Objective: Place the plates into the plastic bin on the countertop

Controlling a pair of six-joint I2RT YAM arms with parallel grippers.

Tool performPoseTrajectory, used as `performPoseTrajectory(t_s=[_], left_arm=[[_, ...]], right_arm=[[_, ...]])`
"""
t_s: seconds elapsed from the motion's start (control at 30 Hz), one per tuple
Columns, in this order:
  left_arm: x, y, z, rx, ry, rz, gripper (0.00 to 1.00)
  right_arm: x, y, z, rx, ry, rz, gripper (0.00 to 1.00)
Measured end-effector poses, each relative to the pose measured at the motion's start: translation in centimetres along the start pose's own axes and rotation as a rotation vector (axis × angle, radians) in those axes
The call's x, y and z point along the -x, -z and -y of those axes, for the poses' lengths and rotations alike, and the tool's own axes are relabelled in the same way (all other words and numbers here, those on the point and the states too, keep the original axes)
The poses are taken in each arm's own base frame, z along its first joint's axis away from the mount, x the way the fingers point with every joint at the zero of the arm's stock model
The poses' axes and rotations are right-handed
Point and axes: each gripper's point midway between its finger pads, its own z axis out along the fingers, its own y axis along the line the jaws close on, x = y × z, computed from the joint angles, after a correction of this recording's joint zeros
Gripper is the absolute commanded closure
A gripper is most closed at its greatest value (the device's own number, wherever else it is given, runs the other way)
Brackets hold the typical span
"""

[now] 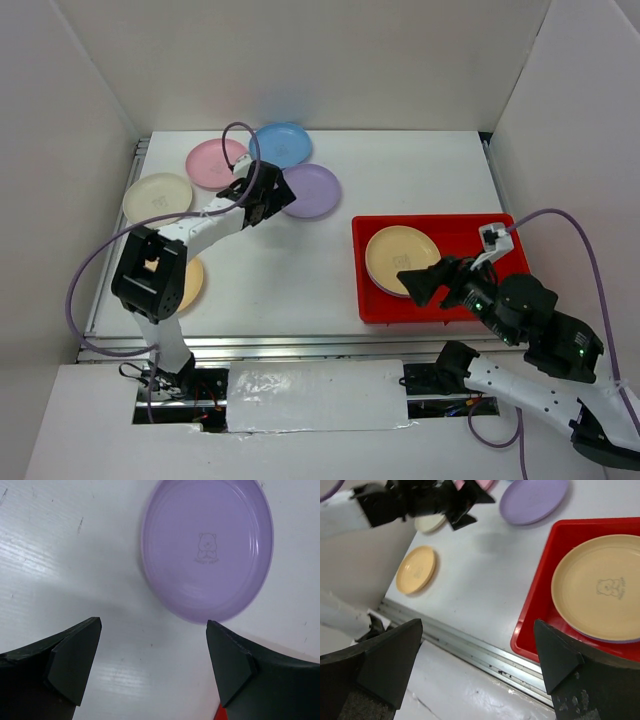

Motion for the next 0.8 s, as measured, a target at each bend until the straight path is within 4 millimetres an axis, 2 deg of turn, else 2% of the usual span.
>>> performPoseTrajectory(t_s=[0.17, 0.27, 0.37, 0.47, 0.57, 0.6, 0.67, 0.7, 0.73, 0.8], left_arm=[[1.7, -2.8, 0.0, -0.024, 0.044, 0.019, 0.01], [3.7, -4.9, 0.7, -0.036, 0.073, 0.037, 0.01], [4.8, -7.6, 0.9, -0.025, 0.081, 0.037, 0.03], [4.4, -10.1, 0.6, 0.012, 0.059, 0.008, 0.08], [2.8, -12.3, 0.1, 0.051, 0.024, -0.039, 0.20], [2.1, -12.8, -0.2, 0.065, 0.014, -0.057, 0.29], [2.0, -13.1, 0.2, 0.066, 0.003, -0.063, 0.47], [1.9, -13.1, 0.3, 0.069, -0.003, -0.067, 0.75], [1.8, -13.0, 0.3, 0.076, -0.005, -0.069, 0.88], [1.1, -12.9, -0.2, 0.094, -0.022, -0.094, 1.00]], right_arm=[[-2.1, -1.4, -2.1, 0.099, 0.071, -0.100, 0.00], [-3.5, -2.1, -2.3, 0.114, 0.094, -0.148, 0.00], [-4.3, -2.3, -2.1, 0.114, 0.108, -0.171, 0.00], [-4.1, -2.2, -2.1, 0.120, 0.107, -0.159, 0.00], [-3.7, -1.9, -2.1, 0.128, 0.101, -0.142, 0.00], [-3.7, -1.8, -2.1, 0.130, 0.100, -0.138, 0.00], [-3.6, -1.7, -2.1, 0.131, 0.098, -0.133, 0.00], [-3.5, -1.7, -2.1, 0.130, 0.098, -0.132, 0.00], [-3.5, -1.7, -2.1, 0.129, 0.097, -0.130, 0.00], [-3.4, -1.7, -2.0, 0.122, 0.097, -0.125, 0.00]])
